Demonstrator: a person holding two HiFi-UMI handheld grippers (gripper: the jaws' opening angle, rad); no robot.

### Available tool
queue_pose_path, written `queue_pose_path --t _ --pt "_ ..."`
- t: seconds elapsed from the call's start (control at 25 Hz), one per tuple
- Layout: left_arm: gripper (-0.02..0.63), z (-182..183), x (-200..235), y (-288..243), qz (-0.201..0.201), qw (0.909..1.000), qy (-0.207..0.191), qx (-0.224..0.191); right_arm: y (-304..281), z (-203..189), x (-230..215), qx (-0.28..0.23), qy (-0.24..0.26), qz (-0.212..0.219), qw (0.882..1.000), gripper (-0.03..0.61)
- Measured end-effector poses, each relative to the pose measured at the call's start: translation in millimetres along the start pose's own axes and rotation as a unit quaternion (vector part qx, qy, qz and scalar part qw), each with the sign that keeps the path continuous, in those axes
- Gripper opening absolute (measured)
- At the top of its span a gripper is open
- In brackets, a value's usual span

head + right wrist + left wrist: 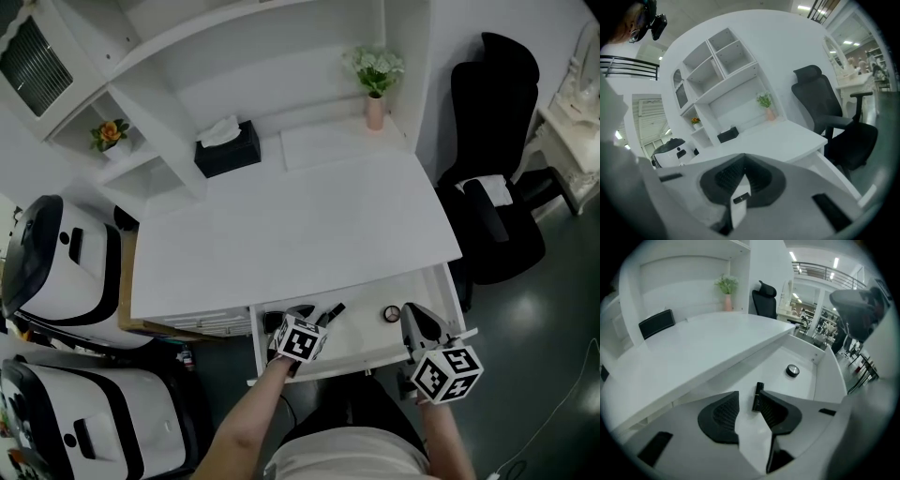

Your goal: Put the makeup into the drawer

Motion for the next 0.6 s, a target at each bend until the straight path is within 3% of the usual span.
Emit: queue_pose_path --t 0.6 --pt "0.077 31 25 97 0.043 0.9897 0.041 -0.13 -4 2 45 -0.01 0.021 0.032 0.999 0.003"
Point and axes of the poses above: the fingertips, and each gripper's own axes: y backward along the fingers, x to its left, z out of its top, the point moved 1 cm from there along y, backward along the fingers, and after that the axes turned 3 degrees about y, right-handed, at the moved point
